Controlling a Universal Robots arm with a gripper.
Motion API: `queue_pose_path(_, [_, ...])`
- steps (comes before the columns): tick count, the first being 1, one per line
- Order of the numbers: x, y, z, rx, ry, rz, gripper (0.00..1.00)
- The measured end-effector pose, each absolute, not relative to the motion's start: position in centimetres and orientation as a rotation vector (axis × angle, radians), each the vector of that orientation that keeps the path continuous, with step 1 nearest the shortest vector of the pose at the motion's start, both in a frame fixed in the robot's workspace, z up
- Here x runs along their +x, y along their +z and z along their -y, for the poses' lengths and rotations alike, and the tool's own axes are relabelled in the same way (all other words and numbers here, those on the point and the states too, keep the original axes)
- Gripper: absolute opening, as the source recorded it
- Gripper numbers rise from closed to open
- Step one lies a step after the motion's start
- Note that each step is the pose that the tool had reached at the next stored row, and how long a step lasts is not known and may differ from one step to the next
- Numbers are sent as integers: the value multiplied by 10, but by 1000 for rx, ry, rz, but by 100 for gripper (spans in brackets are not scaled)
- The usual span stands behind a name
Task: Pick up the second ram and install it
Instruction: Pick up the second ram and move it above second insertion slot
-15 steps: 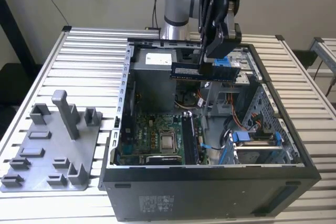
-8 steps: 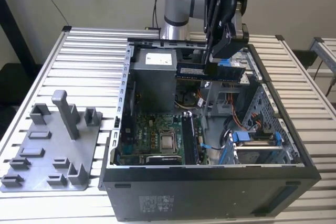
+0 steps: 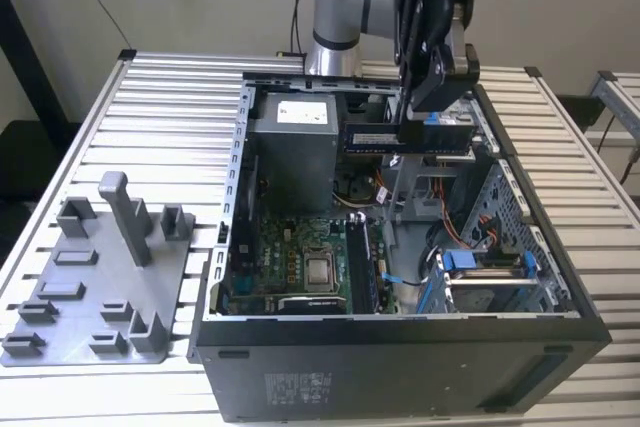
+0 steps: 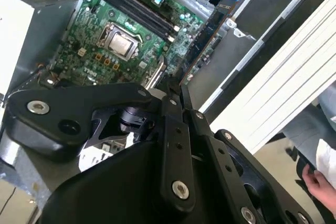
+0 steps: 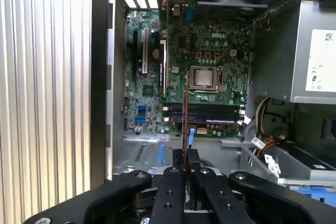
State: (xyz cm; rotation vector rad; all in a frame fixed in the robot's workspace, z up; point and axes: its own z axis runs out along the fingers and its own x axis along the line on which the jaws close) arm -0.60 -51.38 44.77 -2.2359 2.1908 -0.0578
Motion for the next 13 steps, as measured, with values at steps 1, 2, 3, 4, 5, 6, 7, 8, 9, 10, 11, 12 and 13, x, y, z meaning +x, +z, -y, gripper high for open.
queue_pose_path(1, [-6, 447, 514, -2232, -68, -2187, 14])
queue_pose_path(2, [-7, 447, 514, -2230, -68, -2188, 14])
queue_pose_path(3, [-7, 447, 514, -2227, -68, -2190, 14])
queue_pose_path(4, [-7, 447, 514, -2224, -68, -2194, 14])
queue_pose_path(5, [-7, 447, 514, -2223, -68, -2195, 14])
queue_pose_path(6, [-7, 447, 514, -2223, -68, -2195, 14])
queue_pose_path(7, [-7, 447, 514, -2223, -68, -2195, 14])
queue_pose_path(8, [-7, 447, 514, -2223, -68, -2195, 14])
queue_pose_path(9, [-7, 447, 514, -2223, -68, -2195, 14])
queue_pose_path(10, [-7, 447, 514, -2223, -68, -2195, 14])
queue_pose_path(11, [-7, 447, 514, -2223, -68, -2195, 14])
queue_pose_path(12, [-7, 447, 514, -2223, -68, -2195, 14])
queue_pose_path(13, [-7, 447, 514, -2223, -68, -2195, 14])
